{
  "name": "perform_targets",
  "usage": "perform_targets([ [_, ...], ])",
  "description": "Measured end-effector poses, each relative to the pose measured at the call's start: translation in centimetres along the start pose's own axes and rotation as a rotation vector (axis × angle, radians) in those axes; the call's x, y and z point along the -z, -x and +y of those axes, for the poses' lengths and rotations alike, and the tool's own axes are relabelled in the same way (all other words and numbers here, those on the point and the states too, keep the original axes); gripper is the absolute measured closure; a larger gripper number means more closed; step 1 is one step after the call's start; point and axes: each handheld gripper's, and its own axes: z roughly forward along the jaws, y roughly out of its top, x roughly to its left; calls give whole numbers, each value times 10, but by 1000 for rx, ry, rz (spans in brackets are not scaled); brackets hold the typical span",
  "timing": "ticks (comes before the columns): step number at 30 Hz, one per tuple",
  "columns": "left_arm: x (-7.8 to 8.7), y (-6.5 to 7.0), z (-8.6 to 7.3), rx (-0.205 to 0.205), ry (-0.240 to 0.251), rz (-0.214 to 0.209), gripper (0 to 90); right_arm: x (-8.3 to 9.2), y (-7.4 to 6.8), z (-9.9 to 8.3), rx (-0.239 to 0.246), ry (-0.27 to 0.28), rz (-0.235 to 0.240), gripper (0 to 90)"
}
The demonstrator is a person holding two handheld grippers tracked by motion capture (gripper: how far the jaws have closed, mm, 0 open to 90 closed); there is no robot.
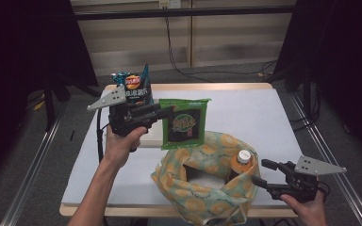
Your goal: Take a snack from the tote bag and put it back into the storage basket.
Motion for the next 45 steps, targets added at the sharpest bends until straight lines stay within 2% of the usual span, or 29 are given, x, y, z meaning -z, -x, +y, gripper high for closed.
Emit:
perform_targets([
  [5, 4, -9, 4, -1, -9, 40, 737, 0, 0, -2, 2, -6, 1, 292],
  [9, 9, -17, 8, 4, 8, 60, 737, 1, 3, -6, -8, -18, 4, 290],
  [12, 13, -24, 13, 11, 32, 65, 737, 2, 4, -5, -7, -12, 2, 290],
  [15, 14, -32, 16, 10, 20, 77, 737, 2, 4, -5, -6, -10, 5, 289],
  [19, 16, -41, 21, 30, 37, 83, 737, 3, 4, -7, -8, -13, 6, 289],
  [20, 16, -41, 23, 35, 39, 96, 737, 4, 4, -7, -8, -14, 1, 288],
  [23, 16, -45, 29, 43, 52, 85, 737, 4, 5, -6, -9, -11, 1, 288],
  [26, 15, -49, 32, 33, 51, 96, 736, 2, 5, -6, -8, -15, 4, 289],
  [28, 13, -52, 33, 25, 38, 118, 736, 1, 4, -6, -12, -20, 6, 288],
  [35, -1, -79, 17, 54, 4, 143, 736, 2, 6, -8, -16, -21, 6, 288],
  [41, -16, -102, -4, 71, -67, 174, 736, 4, 8, -8, -19, -21, 5, 288],
  [45, -25, -111, -14, 76, -99, 190, 736, 4, 9, -9, -22, -26, 3, 288],
])
